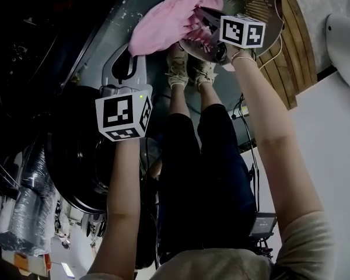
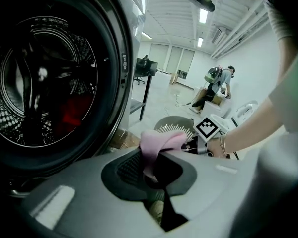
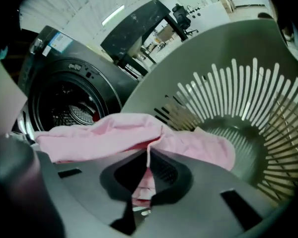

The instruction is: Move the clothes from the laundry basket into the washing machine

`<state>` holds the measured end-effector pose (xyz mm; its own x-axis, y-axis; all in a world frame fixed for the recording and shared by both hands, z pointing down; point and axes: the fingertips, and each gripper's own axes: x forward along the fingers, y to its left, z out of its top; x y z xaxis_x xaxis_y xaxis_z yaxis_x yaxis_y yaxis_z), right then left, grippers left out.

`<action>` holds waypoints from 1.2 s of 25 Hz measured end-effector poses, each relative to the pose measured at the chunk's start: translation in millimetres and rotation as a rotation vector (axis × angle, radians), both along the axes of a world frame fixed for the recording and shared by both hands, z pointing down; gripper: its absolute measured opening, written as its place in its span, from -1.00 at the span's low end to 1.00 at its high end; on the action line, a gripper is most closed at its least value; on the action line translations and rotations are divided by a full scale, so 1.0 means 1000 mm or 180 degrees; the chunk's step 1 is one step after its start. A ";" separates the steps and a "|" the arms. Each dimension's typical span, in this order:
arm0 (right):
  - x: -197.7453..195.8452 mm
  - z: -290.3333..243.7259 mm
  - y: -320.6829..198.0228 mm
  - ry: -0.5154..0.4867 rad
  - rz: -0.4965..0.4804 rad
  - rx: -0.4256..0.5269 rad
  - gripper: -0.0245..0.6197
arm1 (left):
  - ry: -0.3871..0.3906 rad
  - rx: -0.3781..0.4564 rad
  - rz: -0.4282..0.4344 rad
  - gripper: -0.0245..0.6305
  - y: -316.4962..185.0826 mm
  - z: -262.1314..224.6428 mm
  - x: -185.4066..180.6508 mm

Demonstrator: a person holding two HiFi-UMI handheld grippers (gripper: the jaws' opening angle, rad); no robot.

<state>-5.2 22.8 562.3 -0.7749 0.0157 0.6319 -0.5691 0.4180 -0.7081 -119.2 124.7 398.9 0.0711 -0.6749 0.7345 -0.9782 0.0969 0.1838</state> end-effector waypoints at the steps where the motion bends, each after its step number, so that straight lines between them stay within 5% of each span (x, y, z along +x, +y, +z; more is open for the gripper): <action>1: -0.001 -0.013 -0.004 -0.0133 0.0053 0.0039 -0.85 | 0.0045 0.0012 0.0009 -0.80 -0.001 0.000 0.003; 7: 0.002 -0.135 -0.004 -0.0927 0.0080 0.0386 -0.86 | 0.0419 0.0167 0.0035 -0.80 -0.018 -0.006 0.036; 12: -0.005 -0.221 0.008 -0.1194 -0.0133 0.0563 -0.86 | 0.0764 0.0343 0.0299 -0.79 -0.045 -0.022 0.078; 16: -0.007 -0.256 0.008 -0.1236 -0.0263 0.0607 -0.86 | 0.1240 0.0580 0.0476 -0.23 -0.066 -0.036 0.104; 21: -0.016 -0.280 0.017 -0.1314 -0.0521 0.0563 -0.85 | 0.0824 0.0714 0.1001 -0.11 -0.085 -0.043 0.116; 25: -0.017 -0.282 0.013 -0.1373 -0.0469 0.0526 -0.86 | 0.0576 0.0780 0.1058 -0.14 -0.103 -0.045 0.107; 28: -0.016 -0.273 0.009 -0.1427 -0.0320 0.0438 -0.85 | 0.0399 0.0797 0.1024 -0.65 -0.108 -0.044 0.098; 30: -0.017 -0.267 0.012 -0.1479 -0.0272 0.0336 -0.85 | 0.0286 0.0779 0.0928 -0.71 -0.106 -0.043 0.089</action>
<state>-21.8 34.5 295.8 -0.9743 0.0460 0.2207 -0.1630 0.5329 -0.8304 -30.3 19.0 355.8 0.3425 -0.7714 0.5363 -0.9372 -0.2400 0.2533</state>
